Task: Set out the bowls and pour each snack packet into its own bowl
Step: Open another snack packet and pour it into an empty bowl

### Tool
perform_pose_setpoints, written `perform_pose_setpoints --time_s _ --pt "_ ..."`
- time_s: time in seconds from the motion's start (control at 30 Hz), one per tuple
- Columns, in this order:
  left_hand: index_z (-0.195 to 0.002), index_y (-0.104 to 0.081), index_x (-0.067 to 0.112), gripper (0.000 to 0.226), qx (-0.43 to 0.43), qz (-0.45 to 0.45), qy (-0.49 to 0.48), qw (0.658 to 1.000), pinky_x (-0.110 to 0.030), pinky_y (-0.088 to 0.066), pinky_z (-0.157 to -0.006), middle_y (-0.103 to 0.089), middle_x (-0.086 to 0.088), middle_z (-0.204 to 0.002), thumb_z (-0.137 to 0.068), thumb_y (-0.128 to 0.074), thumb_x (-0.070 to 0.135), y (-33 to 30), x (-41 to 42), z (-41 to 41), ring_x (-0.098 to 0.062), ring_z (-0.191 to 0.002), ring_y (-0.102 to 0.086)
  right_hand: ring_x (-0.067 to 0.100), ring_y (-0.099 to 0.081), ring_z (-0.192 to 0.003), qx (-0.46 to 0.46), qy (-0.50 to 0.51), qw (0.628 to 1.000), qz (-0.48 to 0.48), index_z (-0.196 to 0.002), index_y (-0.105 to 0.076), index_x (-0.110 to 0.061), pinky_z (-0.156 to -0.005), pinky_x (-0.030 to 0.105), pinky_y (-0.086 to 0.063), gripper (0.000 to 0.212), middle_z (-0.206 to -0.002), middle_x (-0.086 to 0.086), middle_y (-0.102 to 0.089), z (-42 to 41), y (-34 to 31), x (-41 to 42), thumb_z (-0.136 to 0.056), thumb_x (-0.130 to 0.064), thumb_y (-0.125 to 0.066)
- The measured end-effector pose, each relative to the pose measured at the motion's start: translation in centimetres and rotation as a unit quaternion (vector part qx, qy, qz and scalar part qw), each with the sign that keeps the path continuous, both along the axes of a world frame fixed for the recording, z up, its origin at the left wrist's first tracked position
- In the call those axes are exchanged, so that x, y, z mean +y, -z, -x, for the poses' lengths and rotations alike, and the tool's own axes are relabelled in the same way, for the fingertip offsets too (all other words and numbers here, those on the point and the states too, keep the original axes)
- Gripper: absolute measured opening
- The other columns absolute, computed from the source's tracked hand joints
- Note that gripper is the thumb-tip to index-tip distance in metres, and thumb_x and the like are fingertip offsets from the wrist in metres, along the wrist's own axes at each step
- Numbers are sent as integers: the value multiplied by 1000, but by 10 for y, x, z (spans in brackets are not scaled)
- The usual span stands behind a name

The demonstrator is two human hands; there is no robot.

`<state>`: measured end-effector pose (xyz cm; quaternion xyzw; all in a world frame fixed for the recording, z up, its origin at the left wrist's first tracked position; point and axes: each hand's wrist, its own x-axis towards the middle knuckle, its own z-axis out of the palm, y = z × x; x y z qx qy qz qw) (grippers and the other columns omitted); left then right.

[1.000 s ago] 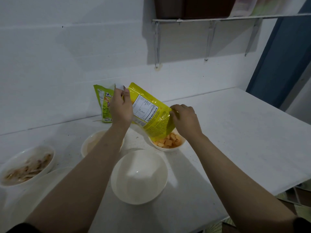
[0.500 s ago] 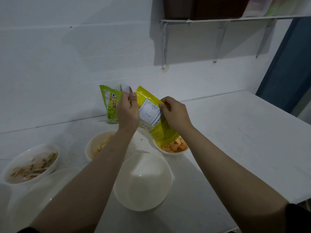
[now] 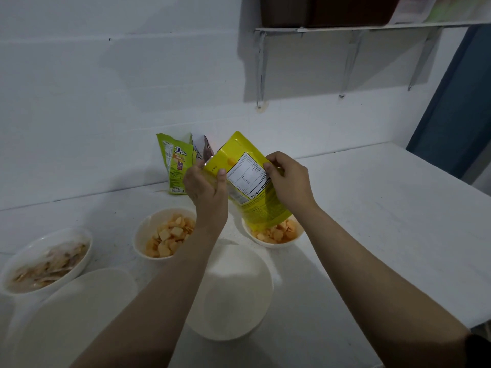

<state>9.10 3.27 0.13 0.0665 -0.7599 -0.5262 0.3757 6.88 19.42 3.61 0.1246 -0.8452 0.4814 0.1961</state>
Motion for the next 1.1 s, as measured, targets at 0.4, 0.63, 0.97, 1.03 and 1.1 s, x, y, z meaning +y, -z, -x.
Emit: perform_pose_setpoints --time_s 0.4,0.63,0.97,1.03,1.1 --pt "-153 -5 33 98 -182 -198 201 942 -44 -37 -111 -30 8 -153 -77 -47 79 24 2 1 -24 -136 -43 -9 -56 -81 -10 3 999 52 -97 -67 -19 -66 2 -36 12 -85 -17 -65 -5 6 16 -98 -20 -55" --pt "-140 -42 31 60 -187 -244 337 890 -43 -51 -100 -60 -5 -134 -89 -45 62 20 3 6 -25 -117 -63 3 -61 -85 -16 -11 995 95 -99 -67 -21 -77 21 -45 12 -87 -14 -69 -8 12 27 -98 -22 -55" --pt "-131 -47 24 54 -178 -213 363 889 -35 -54 -91 -61 0 -132 -86 -49 53 -2 11 15 -23 -122 -59 15 -64 -86 -3 -5 983 184 -98 -65 -22 -83 43 -52 12 -91 -3 -70 -12 20 39 -99 -21 -54" --pt "-125 -48 27 35 -183 -207 360 891 -35 -54 -90 -61 0 -130 -95 -47 45 -4 12 15 -24 -122 -59 14 -64 -86 -6 -2 981 193 -100 -65 -17 -84 44 -52 12 -93 -1 -71 -12 20 40 -99 -20 -54" --pt "-125 -48 27 32 -180 -202 358 894 -37 -54 -92 -61 0 -130 -96 -47 43 -5 12 14 -24 -123 -58 12 -63 -85 -5 -2 980 199 -101 -65 -15 -83 44 -52 12 -93 2 -70 -12 21 40 -99 -19 -54"
